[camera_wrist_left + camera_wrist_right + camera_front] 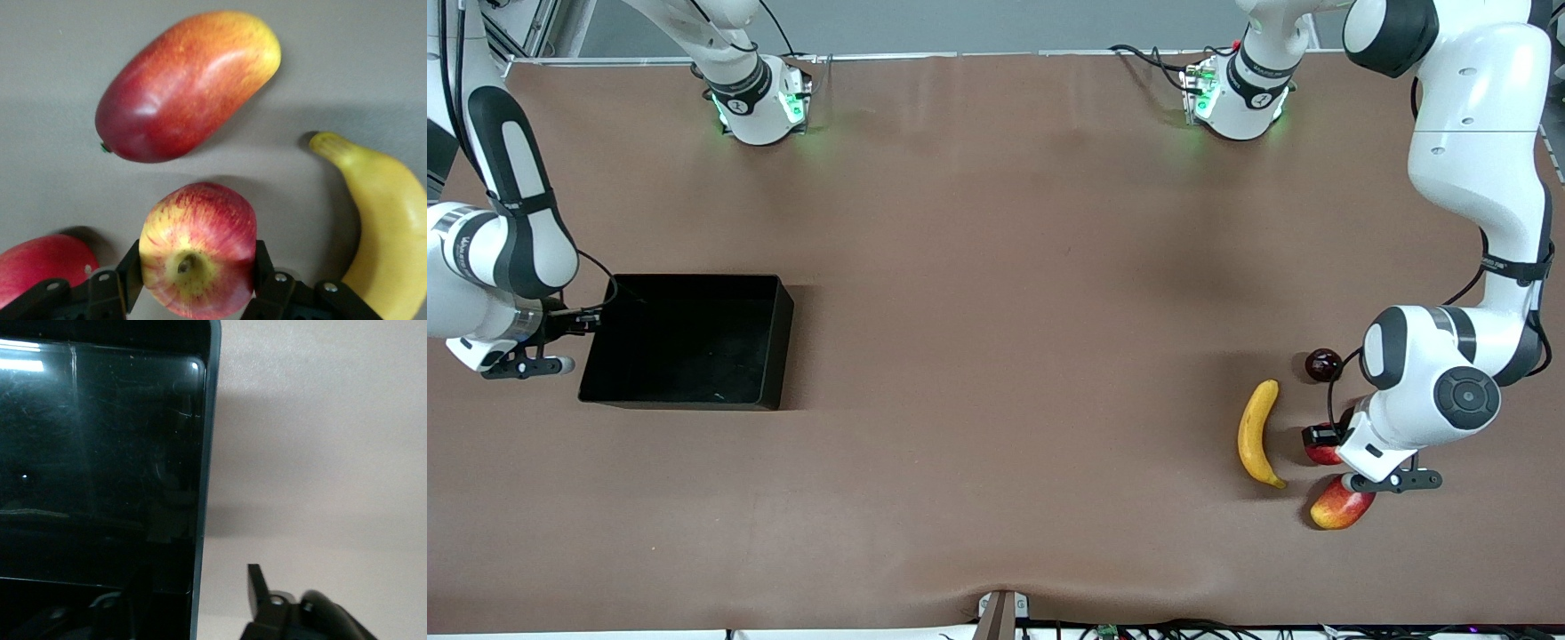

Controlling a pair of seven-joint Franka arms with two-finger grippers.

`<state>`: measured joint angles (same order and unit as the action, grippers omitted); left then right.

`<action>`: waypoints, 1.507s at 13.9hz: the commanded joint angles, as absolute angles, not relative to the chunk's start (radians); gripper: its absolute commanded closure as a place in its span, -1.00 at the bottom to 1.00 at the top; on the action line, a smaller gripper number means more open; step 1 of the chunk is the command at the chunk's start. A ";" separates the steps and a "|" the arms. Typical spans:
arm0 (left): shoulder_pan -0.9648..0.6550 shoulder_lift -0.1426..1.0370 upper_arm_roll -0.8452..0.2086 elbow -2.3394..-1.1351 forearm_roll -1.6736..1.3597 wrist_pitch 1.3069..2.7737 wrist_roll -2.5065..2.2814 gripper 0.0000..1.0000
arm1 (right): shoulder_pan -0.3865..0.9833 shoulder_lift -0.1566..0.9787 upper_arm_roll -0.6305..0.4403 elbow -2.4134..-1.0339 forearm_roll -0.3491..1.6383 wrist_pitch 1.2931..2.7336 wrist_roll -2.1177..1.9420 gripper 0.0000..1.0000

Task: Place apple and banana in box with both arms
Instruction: 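Grasp the apple with the left gripper while the right gripper grips the box rim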

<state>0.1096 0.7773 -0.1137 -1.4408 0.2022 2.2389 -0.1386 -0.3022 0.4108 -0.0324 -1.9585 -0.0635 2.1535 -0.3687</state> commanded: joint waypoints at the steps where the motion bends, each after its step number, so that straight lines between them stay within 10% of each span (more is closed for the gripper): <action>1: 0.107 0.701 -0.124 -1.454 0.218 2.188 -0.135 1.00 | -0.333 0.411 -0.014 -1.973 -0.068 2.161 -0.379 1.00; 21: 0.107 0.347 -0.253 -1.517 0.153 1.724 -0.179 1.00 | -0.039 0.383 0.009 -1.638 0.311 1.608 -0.185 1.00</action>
